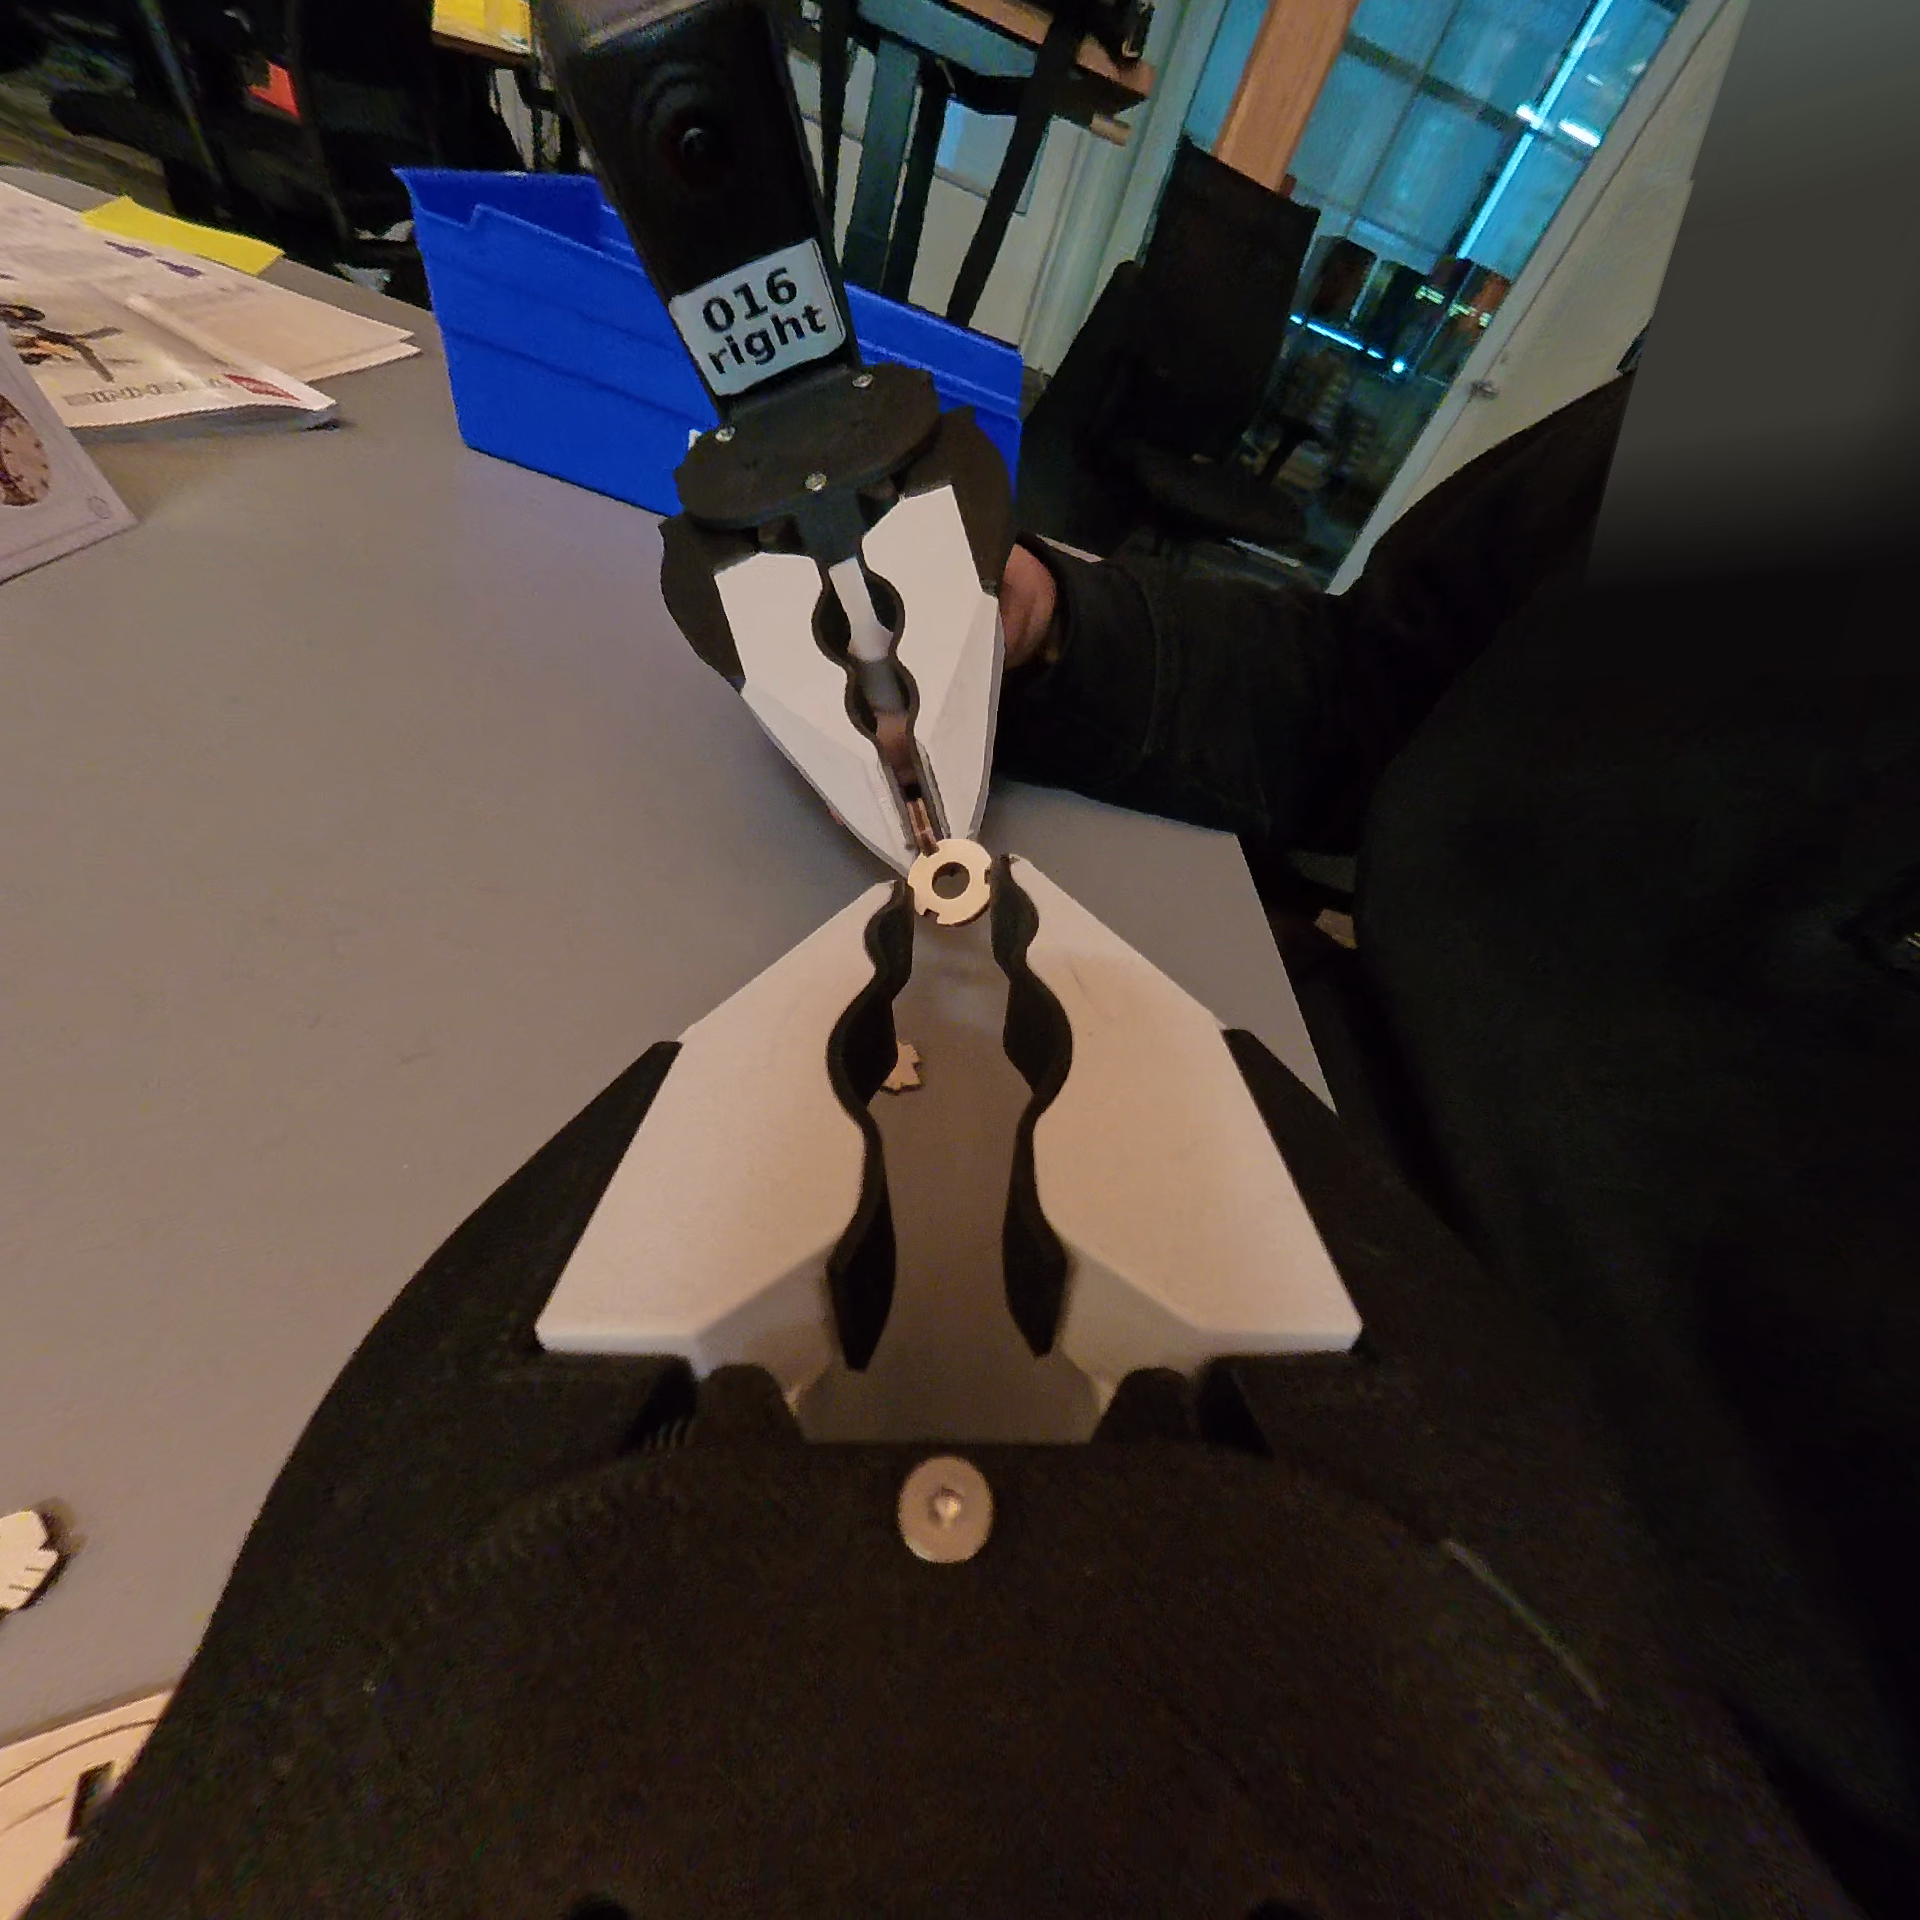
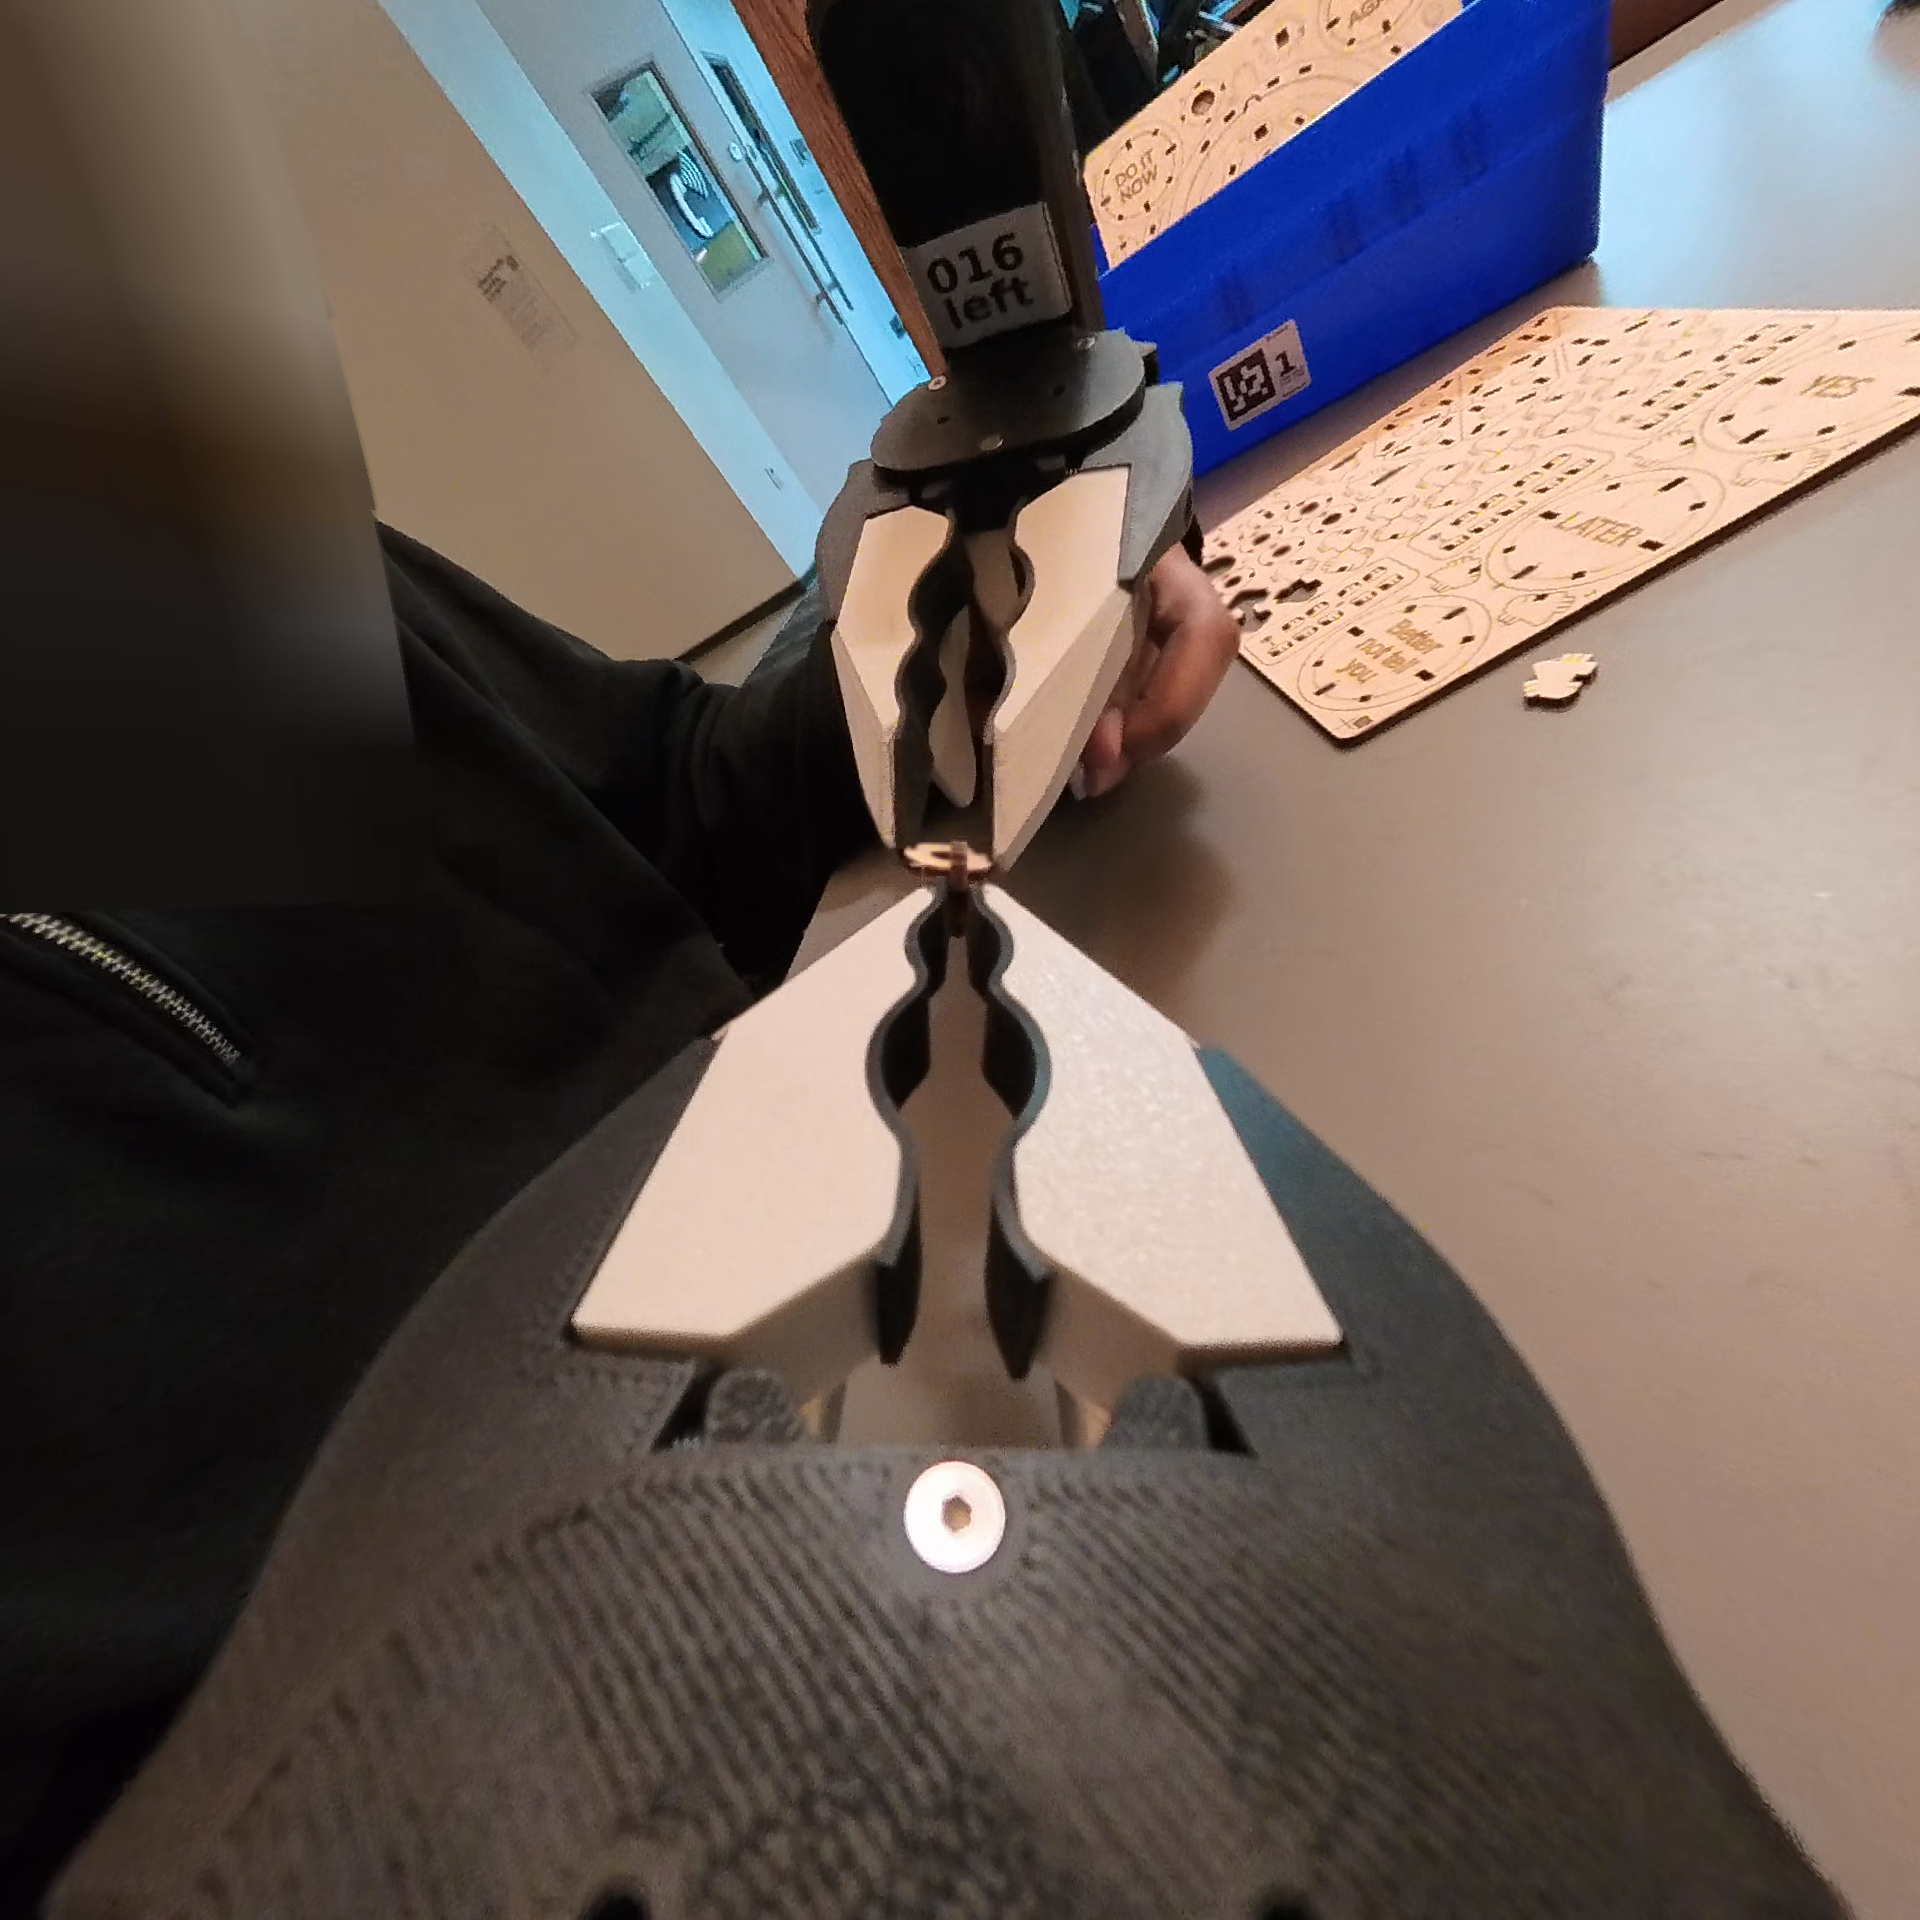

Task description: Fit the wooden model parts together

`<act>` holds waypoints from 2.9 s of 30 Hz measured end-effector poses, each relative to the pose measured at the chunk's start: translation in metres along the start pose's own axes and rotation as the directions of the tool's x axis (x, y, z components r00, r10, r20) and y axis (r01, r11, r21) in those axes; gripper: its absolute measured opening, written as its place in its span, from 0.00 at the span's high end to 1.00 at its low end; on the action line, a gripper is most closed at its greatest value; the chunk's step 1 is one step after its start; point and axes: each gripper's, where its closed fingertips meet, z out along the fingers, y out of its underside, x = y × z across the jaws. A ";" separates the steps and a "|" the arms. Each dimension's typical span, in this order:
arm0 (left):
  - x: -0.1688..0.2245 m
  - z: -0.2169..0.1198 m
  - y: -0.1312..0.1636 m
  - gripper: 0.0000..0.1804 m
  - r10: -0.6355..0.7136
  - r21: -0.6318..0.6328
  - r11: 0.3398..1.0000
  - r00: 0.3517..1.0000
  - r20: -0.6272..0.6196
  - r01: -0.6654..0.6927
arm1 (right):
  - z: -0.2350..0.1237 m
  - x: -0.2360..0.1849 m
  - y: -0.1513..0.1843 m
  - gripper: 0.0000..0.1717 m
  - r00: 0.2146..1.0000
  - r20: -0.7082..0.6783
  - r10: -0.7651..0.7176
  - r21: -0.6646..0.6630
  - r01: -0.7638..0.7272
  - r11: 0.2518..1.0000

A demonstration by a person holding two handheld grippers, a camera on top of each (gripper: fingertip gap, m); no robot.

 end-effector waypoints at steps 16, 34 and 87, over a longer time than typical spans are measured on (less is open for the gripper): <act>-0.039 -0.020 -0.020 0.92 -0.070 0.141 0.989 0.974 0.217 0.039 | -0.003 0.022 0.001 1.00 0.988 -0.146 -0.055 -0.013 0.053 0.998; 0.020 -0.094 -0.029 0.84 -0.138 0.207 0.978 0.851 0.506 0.035 | -0.006 0.023 -0.009 1.00 0.977 -0.187 -0.100 0.038 0.109 0.993; 0.123 -0.089 0.091 0.99 -0.115 -0.020 0.983 0.692 0.712 0.184 | 0.022 0.007 0.004 1.00 0.971 -0.174 -0.162 -0.059 0.154 0.986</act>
